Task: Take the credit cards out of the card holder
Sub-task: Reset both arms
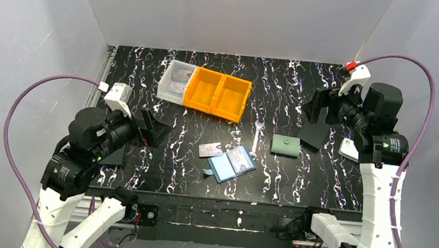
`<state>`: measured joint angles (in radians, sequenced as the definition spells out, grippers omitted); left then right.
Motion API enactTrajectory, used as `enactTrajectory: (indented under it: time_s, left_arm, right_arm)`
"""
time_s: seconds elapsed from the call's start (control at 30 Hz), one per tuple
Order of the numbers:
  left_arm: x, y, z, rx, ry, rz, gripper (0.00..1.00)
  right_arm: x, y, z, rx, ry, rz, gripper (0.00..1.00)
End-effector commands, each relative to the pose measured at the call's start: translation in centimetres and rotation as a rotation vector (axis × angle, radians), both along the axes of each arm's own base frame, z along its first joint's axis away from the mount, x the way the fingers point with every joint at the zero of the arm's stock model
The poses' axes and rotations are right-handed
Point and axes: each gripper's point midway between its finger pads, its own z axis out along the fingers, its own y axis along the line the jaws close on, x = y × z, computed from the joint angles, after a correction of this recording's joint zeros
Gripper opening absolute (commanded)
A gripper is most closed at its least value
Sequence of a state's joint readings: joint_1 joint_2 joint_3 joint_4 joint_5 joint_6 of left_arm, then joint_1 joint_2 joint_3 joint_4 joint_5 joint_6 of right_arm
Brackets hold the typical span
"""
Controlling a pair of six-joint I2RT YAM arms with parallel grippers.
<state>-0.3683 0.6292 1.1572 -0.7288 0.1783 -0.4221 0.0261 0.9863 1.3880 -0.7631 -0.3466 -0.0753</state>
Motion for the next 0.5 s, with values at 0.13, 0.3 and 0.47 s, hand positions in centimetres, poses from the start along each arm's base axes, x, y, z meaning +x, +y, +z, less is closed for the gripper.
enactTrajectory:
  time_s: [0.13,0.3,0.47]
  left_arm:
    - [-0.25,0.72,0.35,0.02,-0.023,0.021,0.98]
    - [-0.16,0.63,0.18,0.017,-0.02,0.02,0.98]
    - [-0.17,0.67,0.25,0.019,-0.025,0.02,0.98]
  right_arm:
    - [0.27,-0.52,2.5,0.014,-0.082,-0.041,0.98]
    - [0.3,-0.73,2.58,0.01,-0.088,-0.053,0.98]
    - [0.33,-0.94,2.82,-0.007,-0.102,-0.053,0.98]
